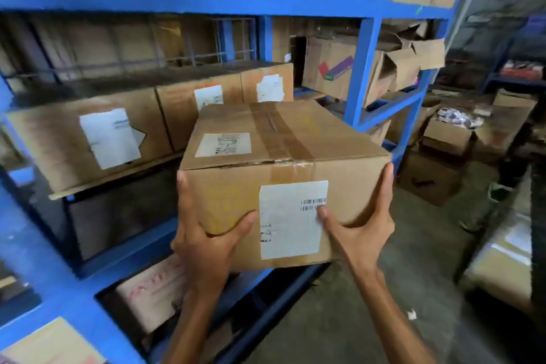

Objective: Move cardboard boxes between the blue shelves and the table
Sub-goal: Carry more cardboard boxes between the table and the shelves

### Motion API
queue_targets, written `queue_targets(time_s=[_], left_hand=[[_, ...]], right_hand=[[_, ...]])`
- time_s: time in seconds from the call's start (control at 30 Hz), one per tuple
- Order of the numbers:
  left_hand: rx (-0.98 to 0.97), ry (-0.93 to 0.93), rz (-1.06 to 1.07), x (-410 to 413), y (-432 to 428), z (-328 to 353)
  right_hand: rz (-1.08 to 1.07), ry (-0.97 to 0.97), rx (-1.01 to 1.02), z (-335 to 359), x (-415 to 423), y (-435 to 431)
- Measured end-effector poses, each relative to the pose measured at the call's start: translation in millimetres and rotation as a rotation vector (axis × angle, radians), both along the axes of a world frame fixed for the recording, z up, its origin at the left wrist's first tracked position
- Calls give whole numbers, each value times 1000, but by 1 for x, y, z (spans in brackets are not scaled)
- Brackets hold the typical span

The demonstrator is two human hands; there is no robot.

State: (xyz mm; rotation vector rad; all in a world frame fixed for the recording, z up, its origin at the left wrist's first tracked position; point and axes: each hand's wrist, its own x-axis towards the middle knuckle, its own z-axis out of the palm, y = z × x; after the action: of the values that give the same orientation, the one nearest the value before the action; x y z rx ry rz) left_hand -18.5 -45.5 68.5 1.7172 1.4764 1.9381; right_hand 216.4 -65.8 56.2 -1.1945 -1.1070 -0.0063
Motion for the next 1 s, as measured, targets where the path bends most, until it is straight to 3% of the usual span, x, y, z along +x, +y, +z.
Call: queue_targets(time_s=[0.4,0.8,1.0], left_hand=[[11,-44,417,-29,15,-5],[105,37,705,-88,4,-14],[186,191,736,-113,15,-18]], right_hand=[[431,47,42,-12,-53,124],[584,-13,122,-13,-124,147],[595,-47,79,-15,-143,156]])
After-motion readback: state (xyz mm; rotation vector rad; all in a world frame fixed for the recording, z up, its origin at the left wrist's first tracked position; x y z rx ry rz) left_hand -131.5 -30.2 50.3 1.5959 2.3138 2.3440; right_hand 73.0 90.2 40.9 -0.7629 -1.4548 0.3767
